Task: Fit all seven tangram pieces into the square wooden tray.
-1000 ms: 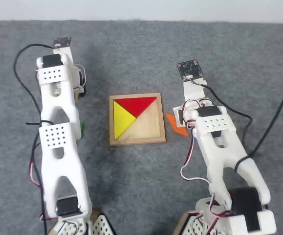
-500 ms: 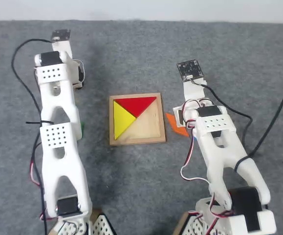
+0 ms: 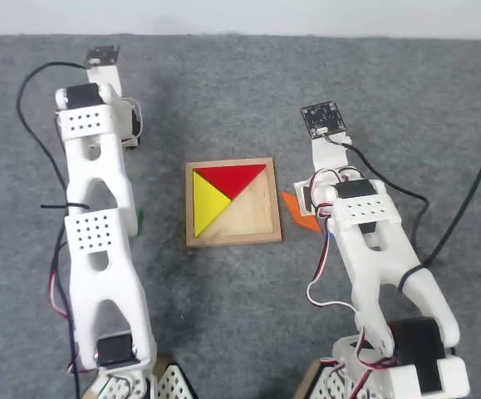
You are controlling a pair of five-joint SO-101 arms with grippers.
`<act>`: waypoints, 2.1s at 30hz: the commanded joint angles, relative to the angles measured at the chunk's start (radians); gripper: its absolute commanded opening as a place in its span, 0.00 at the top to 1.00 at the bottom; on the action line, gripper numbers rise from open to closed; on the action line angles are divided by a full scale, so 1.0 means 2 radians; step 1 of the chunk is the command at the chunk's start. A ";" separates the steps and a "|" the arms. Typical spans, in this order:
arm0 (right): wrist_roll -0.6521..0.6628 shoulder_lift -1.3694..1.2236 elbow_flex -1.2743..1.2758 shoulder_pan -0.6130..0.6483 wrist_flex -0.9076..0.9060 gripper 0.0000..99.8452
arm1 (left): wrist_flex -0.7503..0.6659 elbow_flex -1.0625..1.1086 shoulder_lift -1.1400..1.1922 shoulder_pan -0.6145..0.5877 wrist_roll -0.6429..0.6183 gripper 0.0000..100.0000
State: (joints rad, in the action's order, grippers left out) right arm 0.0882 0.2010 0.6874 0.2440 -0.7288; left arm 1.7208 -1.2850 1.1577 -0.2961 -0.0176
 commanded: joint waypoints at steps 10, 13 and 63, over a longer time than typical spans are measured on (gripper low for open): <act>0.006 0.029 -0.002 -0.010 0.011 0.99 | 0.002 0.272 -0.260 0.063 0.004 0.94; 0.005 0.033 -0.002 -0.020 0.012 0.99 | -0.018 0.358 -0.315 0.086 -0.004 0.94; 0.002 0.033 -0.005 -0.013 0.012 0.99 | -0.099 0.696 -0.551 0.206 -0.252 0.86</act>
State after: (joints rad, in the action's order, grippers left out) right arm 0.0882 0.2010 0.6874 0.2148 -0.7288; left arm 1.5014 0.1757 0.1619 0.2194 -0.5823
